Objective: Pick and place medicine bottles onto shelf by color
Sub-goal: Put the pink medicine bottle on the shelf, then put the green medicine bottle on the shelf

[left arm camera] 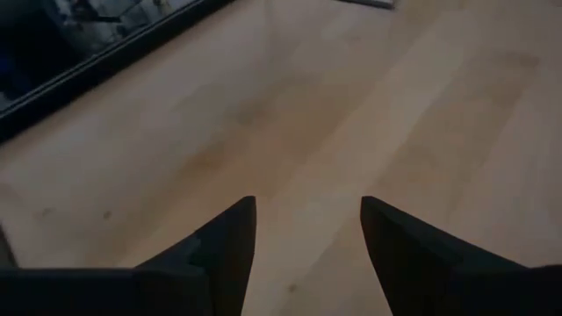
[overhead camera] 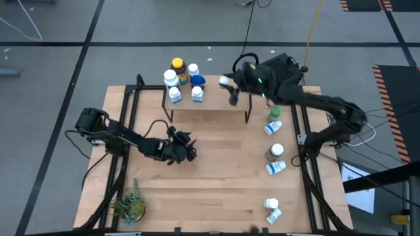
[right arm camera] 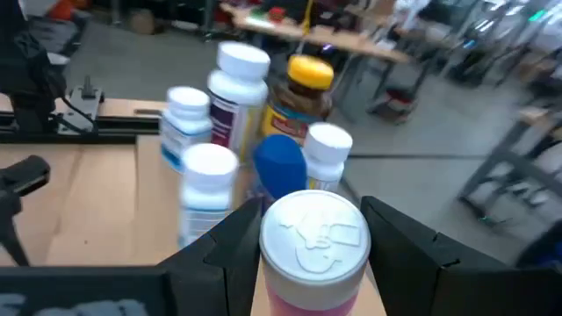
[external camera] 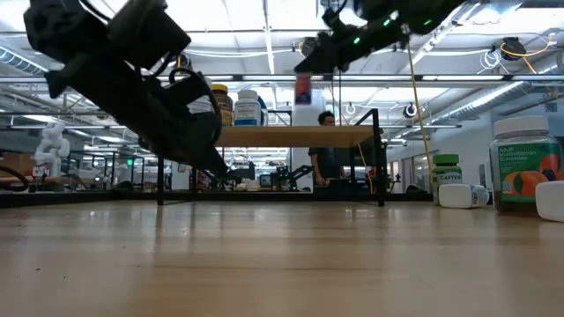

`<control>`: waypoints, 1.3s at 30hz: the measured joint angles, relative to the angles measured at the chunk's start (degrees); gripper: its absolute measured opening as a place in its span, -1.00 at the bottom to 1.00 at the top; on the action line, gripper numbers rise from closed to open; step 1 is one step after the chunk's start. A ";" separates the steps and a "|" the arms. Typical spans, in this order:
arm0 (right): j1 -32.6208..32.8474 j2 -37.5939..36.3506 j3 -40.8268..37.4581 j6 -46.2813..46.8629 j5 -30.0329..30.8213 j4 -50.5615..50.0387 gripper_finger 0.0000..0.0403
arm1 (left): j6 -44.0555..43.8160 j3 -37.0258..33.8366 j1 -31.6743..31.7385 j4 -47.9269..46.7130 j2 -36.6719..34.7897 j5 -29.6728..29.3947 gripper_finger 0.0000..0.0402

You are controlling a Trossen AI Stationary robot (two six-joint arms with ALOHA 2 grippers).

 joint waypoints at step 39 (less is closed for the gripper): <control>-9.42 11.21 14.95 5.47 -14.48 -9.63 0.25 | 19.79 -1.40 12.07 2.25 -0.02 15.84 0.03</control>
